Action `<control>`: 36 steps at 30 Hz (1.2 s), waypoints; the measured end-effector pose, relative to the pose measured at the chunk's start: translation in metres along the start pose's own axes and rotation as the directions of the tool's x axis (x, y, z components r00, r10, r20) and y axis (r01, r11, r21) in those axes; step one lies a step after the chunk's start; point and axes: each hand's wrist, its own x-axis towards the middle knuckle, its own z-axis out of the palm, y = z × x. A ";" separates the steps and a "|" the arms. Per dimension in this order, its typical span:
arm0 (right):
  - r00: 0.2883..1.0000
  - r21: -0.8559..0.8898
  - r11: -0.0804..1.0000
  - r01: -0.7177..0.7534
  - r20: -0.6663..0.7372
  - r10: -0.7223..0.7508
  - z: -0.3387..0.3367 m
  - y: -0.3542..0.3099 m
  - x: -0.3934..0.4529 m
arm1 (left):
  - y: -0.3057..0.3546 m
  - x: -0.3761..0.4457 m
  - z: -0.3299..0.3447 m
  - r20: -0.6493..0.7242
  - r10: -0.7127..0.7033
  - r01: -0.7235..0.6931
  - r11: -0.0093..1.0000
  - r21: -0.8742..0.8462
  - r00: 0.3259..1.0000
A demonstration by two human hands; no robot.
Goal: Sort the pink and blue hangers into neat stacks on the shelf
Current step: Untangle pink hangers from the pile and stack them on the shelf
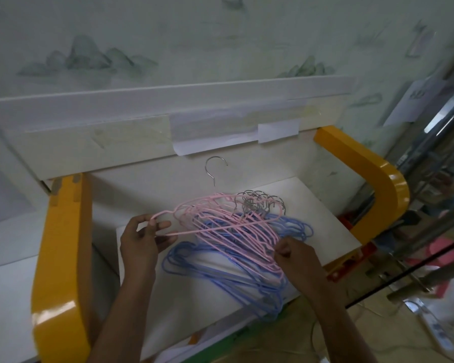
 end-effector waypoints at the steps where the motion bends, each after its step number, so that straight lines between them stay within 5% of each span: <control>1: 1.000 -0.010 1.000 -0.011 0.004 0.011 0.003 0.001 0.002 | 0.000 0.001 0.000 -0.002 0.001 -0.001 1.000 0.000 1.000; 10: 0.998 0.047 0.998 0.039 -0.059 -0.036 0.000 -0.001 0.009 | 0.004 0.003 0.000 -0.005 0.025 -0.025 1.000 0.005 1.000; 13: 0.996 0.237 0.970 0.043 -0.082 -0.024 -0.004 -0.007 0.009 | 0.005 0.002 0.000 -0.016 0.025 -0.025 1.000 0.008 1.000; 18: 0.996 0.698 0.714 -0.044 -0.024 0.084 -0.001 -0.016 0.007 | 0.013 -0.008 0.002 -0.016 0.035 -0.036 0.999 -0.011 0.999; 23: 0.994 0.853 0.517 -0.069 0.017 0.104 0.008 -0.016 0.015 | 0.019 -0.019 -0.002 -0.039 0.043 -0.043 0.999 -0.008 0.998; 32: 0.999 0.864 0.502 -0.046 0.038 0.026 0.015 -0.016 0.027 | 0.030 -0.028 -0.005 -0.089 0.041 -0.043 0.999 -0.026 0.995; 36: 1.000 0.791 0.612 0.012 0.007 -0.029 0.003 -0.011 0.024 | 0.037 -0.030 -0.003 -0.084 0.063 -0.066 0.997 -0.032 0.994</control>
